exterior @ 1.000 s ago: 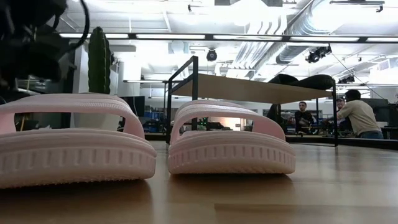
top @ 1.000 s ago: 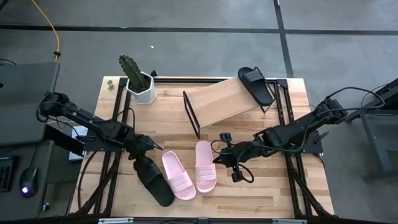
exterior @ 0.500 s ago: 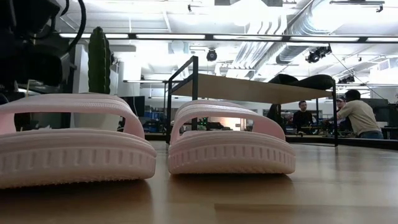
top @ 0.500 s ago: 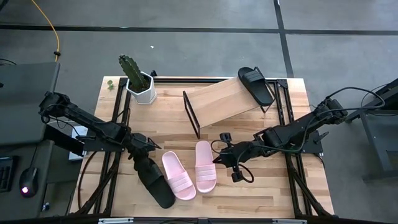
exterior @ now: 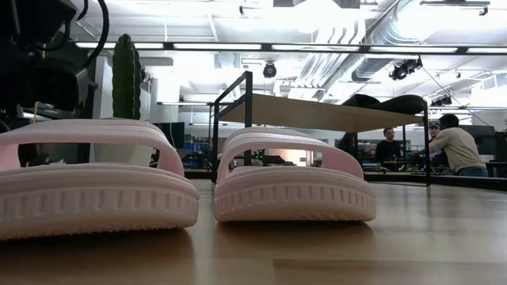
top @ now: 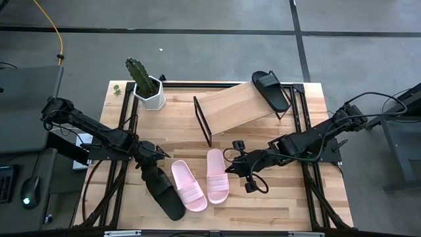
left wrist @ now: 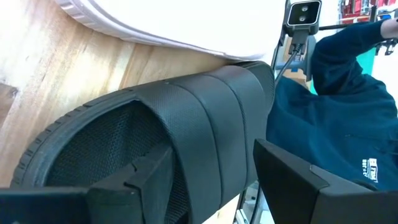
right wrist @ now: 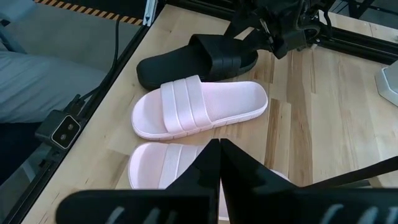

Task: Pick and place slides into the shelf
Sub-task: Put the black slide on the shelf

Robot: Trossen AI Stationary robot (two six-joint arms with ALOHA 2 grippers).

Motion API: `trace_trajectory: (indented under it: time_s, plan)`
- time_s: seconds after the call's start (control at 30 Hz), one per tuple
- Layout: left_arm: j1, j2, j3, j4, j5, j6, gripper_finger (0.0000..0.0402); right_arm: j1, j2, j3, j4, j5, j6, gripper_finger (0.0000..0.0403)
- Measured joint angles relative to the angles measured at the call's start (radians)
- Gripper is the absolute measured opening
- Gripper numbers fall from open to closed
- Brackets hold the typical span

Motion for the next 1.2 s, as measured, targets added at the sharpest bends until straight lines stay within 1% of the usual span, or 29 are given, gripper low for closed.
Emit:
trace_trajectory:
  time_s: [0.13, 0.23, 0.33, 0.6, 0.7, 0.9, 1.07, 1.2]
  plan:
    - [0.000, 0.000, 0.000, 0.000, 0.000, 0.000, 0.0204, 0.000, 0.000, 0.000, 0.000, 0.000, 0.000, 0.0000]
    - [0.000, 0.000, 0.000, -0.002, 0.000, 0.000, 0.0185, 0.000, 0.000, 0.000, 0.004, 0.000, 0.000, 0.0000]
    - [0.000, 0.000, 0.000, -0.002, 0.000, 0.000, 0.0150, 0.000, 0.000, 0.000, 0.009, 0.000, 0.000, 0.0000]
    - [0.000, 0.000, 0.000, 0.000, 0.011, 0.001, 0.0038, 0.000, 0.000, 0.000, 0.013, 0.000, -0.001, 0.0000]
    - [0.000, 0.000, 0.000, 0.000, 0.012, 0.001, 0.0009, 0.000, 0.000, 0.000, 0.013, 0.000, -0.001, 0.0000]
    - [0.000, 0.000, 0.000, 0.000, 0.011, 0.012, 0.0019, 0.000, 0.000, 0.000, 0.013, 0.003, -0.003, 0.0000]
    - [0.000, 0.000, 0.000, 0.009, 0.011, 0.011, 0.0005, 0.000, 0.000, 0.000, 0.013, 0.042, -0.003, 0.0000]
    - [0.000, 0.000, 0.000, 0.034, 0.025, 0.011, 0.0010, 0.000, 0.000, 0.000, 0.013, 0.052, -0.003, 0.0000]
